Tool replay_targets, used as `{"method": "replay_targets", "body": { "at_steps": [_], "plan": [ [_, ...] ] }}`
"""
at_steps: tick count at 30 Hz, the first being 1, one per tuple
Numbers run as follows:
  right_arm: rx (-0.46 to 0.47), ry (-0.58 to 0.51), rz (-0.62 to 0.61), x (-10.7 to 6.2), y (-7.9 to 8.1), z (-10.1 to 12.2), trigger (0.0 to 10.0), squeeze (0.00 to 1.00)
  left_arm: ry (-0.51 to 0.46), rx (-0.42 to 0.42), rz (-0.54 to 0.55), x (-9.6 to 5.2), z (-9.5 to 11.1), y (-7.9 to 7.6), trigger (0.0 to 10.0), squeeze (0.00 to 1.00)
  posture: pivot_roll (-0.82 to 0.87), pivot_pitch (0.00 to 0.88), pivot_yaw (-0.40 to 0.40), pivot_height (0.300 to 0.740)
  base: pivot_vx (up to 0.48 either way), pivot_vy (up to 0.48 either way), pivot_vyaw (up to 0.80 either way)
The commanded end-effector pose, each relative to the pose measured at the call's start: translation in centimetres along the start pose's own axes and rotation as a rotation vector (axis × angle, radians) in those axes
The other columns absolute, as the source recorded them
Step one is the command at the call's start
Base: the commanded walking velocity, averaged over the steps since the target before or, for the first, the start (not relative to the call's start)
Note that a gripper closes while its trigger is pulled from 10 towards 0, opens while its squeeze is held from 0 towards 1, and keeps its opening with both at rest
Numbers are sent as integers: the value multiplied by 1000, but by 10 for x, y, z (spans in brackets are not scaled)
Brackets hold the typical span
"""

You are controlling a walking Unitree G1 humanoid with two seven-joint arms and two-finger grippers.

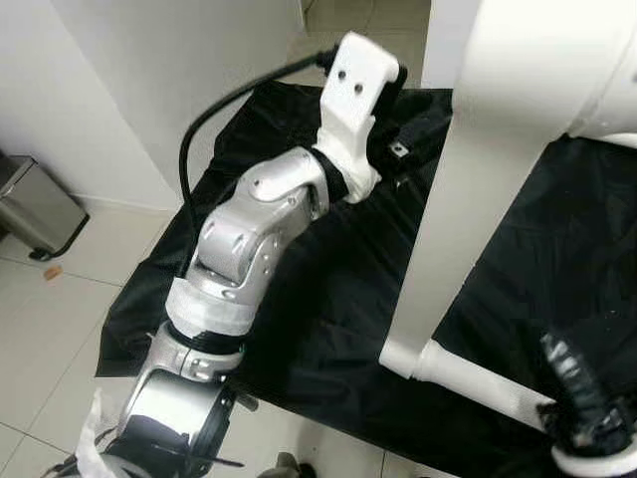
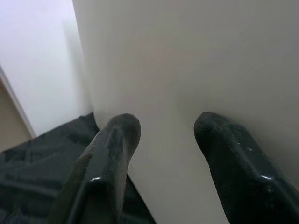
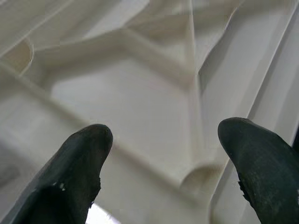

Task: Building children table

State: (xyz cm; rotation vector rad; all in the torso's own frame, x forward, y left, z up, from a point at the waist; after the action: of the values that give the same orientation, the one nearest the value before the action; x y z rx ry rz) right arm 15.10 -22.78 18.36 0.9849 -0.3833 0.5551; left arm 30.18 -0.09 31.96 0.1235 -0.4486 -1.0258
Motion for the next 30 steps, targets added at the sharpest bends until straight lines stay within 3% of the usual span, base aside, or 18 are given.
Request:
{"method": "replay_targets", "body": {
  "at_steps": [1, 6, 10, 13, 17, 19, 24, 26, 30],
  "plan": [
    [-42, -39, -70, 1, -8, 4, 10000, 0, 23, 23, -6, -4, -5, 1, 10000, 0, -79, 136, 133, 740, 0, 0, 0],
    [-82, -111, -104, 12, -13, 12, 10000, 0, 56, 39, 23, -8, -12, 3, 10000, 0, -79, 135, 129, 740, 0, 0, 0],
    [-157, -227, -240, 44, -29, 21, 10000, 0, 144, 97, 160, -24, -28, 20, 10000, 0, -71, 128, 105, 740, 0, 0, 0],
    [-178, -238, -268, 50, -31, 23, 10000, 0, 164, 112, 197, -28, -31, 25, 10000, 0, -68, 128, 90, 740, 0, 0, 0],
    [-329, -273, -456, 71, -46, 29, 10000, 0, 256, 138, 298, -50, -47, 38, 10000, 0, -64, 127, 65, 740, 0, 0, 0],
    [-407, -253, -489, 78, -47, 27, 10000, 0, 274, 136, 304, -58, -51, 38, 10000, 0, -63, 127, 59, 740, 0, 0, 0],
    [-455, -254, -537, 81, -49, 28, 10000, 0, 284, 133, 290, -63, -54, 34, 10000, 0, -60, 124, 52, 740, 0, 0, 0],
    [-576, -252, -584, 98, -48, 24, 10000, 0, 250, 81, 161, -75, -56, 10, 10000, 0, -53, 123, 43, 740, 0, 0, 0],
    [-636, -241, -612, 104, -49, 21, 10000, 0, 266, 67, 106, -79, -61, 1, 10000, 0, -50, 122, 37, 740, 0, 0, 0]
  ]
}}
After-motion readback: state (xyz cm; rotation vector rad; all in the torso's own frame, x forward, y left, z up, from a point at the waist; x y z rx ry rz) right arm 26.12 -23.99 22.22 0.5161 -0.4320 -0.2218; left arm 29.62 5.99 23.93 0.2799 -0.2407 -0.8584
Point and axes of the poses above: a point about 5 cm out from each wrist's last joint towards the gripper, its own x axis pointing out of the wrist towards the gripper, its own z axis along the axis of the wrist's last joint, y = z × x, the point moved 1 cm from there along x, pointing out of the wrist towards the gripper, and after that the axes turned 7 degrees about x, right-handed, at the moved point
